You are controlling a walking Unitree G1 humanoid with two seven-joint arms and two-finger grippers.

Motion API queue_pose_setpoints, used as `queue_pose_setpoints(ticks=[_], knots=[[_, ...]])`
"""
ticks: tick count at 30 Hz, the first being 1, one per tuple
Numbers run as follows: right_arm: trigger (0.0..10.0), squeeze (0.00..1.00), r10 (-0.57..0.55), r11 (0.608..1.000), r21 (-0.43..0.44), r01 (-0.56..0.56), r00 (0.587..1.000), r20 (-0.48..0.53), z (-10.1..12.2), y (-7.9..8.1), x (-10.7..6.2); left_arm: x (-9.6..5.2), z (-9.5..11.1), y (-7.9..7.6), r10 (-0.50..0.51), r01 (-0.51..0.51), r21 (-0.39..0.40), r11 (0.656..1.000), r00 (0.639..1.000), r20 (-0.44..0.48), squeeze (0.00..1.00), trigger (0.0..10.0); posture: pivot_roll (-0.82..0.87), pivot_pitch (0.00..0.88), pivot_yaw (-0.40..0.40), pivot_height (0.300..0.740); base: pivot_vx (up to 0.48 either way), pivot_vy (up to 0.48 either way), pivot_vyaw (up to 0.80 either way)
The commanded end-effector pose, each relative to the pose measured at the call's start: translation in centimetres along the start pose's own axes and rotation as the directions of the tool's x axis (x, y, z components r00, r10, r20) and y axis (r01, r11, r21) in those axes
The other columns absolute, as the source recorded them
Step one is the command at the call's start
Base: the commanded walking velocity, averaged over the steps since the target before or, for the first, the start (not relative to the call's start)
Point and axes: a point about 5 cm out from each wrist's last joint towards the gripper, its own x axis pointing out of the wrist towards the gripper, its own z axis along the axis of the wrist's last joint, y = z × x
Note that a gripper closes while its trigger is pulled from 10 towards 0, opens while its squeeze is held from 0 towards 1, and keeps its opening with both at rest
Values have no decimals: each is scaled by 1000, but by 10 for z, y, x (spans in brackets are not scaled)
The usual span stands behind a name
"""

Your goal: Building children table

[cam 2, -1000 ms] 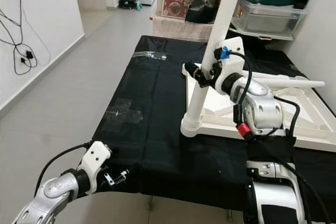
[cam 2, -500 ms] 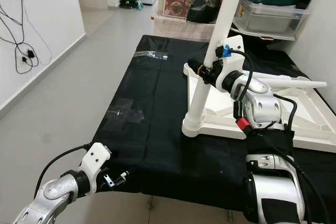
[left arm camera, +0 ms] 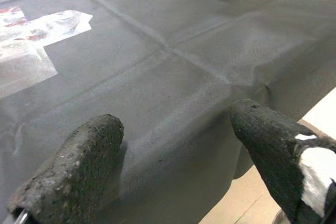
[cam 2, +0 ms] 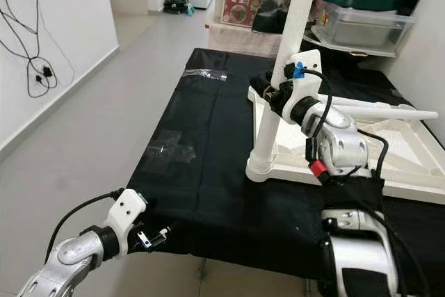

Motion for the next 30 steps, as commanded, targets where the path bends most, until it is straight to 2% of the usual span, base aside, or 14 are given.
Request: queue_pose_setpoints(ticks=[1,2,5,6,9,10,12,13,14,21,27,28,29,30], knots=[[0,0,-131,991,-6,131,991,-15,-1,-12,-5,0,-5,-1,-3,3,-2,1000,1000,-21,0,10000,-2,0,-75,740,0,0,0],[0,0,-131,991,-6,131,991,-15,-1,-12,-5,0,-5,-1,-3,3,-2,1000,1000,-21,0,10000,-2,0,-75,740,0,0,0],[0,0,-315,949,8,316,947,-63,-18,-8,-9,0,-6,0,-1,1,-2,1000,1000,-21,0,10000,0,0,-77,740,0,0,0],[0,0,-315,949,8,316,947,-63,-18,-8,-9,0,-6,0,-1,1,-2,1000,1000,-21,0,10000,0,0,-77,740,0,0,0],[0,0,-432,899,13,438,890,-143,-43,13,-14,0,-6,0,3,-3,-1,1000,1000,-20,0,10000,2,0,-78,740,0,0,0],[0,0,-432,899,13,438,890,-143,-43,13,-14,0,-6,0,3,-3,-1,1000,1000,-20,0,10000,2,0,-78,740,0,0,0],[0,0,-517,848,20,529,836,-186,-58,29,-18,0,-5,0,8,-8,2,1000,1000,-20,0,10000,12,0,-87,740,0,0,0],[0,0,-517,848,20,529,836,-186,-58,29,-18,0,-5,0,8,-8,2,1000,1000,-20,0,10000,12,0,-87,740,0,0,0],[0,0,-553,822,29,569,809,-201,-64,35,-19,0,-5,1,12,-12,3,1000,1000,-19,0,10000,12,0,-87,740,0,0,0],[0,0,-596,789,9,614,770,-229,-65,45,-17,0,-5,1,19,-19,4,1000,1000,-19,0,10000,11,0,-97,740,0,0,0],[0,0,-623,770,-11,638,748,-229,-59,40,-14,2,-4,-1,18,-18,1,1000,1000,-14,0,10000,9,0,-101,740,0,0,0],[2824,0,-629,765,-15,643,742,-232,-58,39,-14,3,-4,-1,19,-19,0,1000,1000,-13,0,10000,9,0,-101,740,0,0,0],[10000,0,-626,767,-20,641,742,-240,-57,39,-13,3,-4,-1,19,-19,0,1000,1000,-13,0,10000,9,0,-99,740,0,0,0],[10000,0,-626,767,-20,641,742,-240,-57,39,-13,3,-4,-1,19,-19,0,1000,1000,-13,0,10000,9,0,-99,740,0,0,0]])
